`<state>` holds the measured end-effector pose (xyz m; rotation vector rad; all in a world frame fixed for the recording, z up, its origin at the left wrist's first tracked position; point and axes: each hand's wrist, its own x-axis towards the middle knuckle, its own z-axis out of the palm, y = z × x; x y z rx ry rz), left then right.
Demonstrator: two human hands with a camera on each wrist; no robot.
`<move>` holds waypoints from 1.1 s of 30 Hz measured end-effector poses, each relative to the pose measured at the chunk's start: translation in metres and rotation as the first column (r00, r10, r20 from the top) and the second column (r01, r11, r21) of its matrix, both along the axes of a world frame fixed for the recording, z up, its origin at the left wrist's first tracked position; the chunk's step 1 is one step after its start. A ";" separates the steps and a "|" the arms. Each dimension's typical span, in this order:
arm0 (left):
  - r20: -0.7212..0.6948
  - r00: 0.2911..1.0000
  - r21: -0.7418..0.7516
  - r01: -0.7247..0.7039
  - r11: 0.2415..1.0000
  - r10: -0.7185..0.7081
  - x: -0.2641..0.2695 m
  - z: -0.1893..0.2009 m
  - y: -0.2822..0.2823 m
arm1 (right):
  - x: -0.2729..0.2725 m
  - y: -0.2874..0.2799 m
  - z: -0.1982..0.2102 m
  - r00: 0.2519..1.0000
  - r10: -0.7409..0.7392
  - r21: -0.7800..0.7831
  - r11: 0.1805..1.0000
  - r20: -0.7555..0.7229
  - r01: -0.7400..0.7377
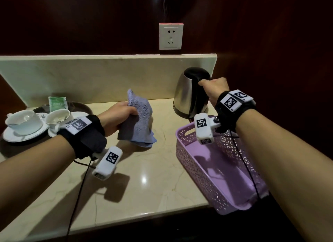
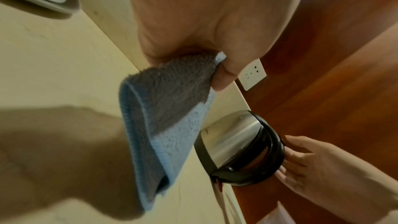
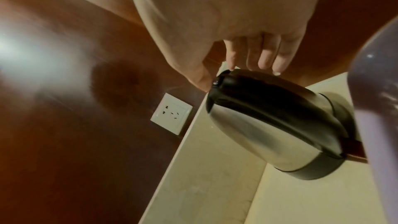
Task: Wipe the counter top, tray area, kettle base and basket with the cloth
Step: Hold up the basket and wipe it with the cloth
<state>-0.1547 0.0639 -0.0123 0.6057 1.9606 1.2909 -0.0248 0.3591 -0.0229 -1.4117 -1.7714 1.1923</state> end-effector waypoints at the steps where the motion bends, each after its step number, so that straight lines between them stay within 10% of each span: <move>1: -0.005 1.000 -0.005 0.003 1.000 -0.003 0.001 0.002 -0.002 | 0.003 -0.008 0.009 1.000 0.001 0.016 1.000 -0.014 0.000; 7: -0.059 0.994 -0.064 0.085 0.994 -0.089 0.016 0.000 -0.007 | 0.048 -0.106 0.046 0.949 0.216 0.083 0.967 0.231 -0.240; 14: 0.008 0.984 -0.023 0.176 0.984 -0.176 0.038 -0.007 -0.014 | 0.078 -0.168 0.030 0.700 0.448 -0.106 0.874 0.557 -0.475; 19: -0.149 0.905 -0.149 0.377 0.914 -0.397 0.051 -0.022 -0.015 | 0.089 -0.206 0.003 0.530 0.341 -0.053 0.874 0.777 -0.484; 24: -0.330 0.413 -0.523 0.668 0.529 -0.849 0.063 -0.043 -0.032 | 0.098 -0.212 -0.022 0.479 0.273 -0.018 0.883 0.834 -0.470; 33: -0.234 -0.295 -0.854 0.517 0.051 -0.926 0.068 -0.066 -0.083 | 0.124 -0.241 0.018 0.548 0.298 0.058 0.840 0.781 -0.539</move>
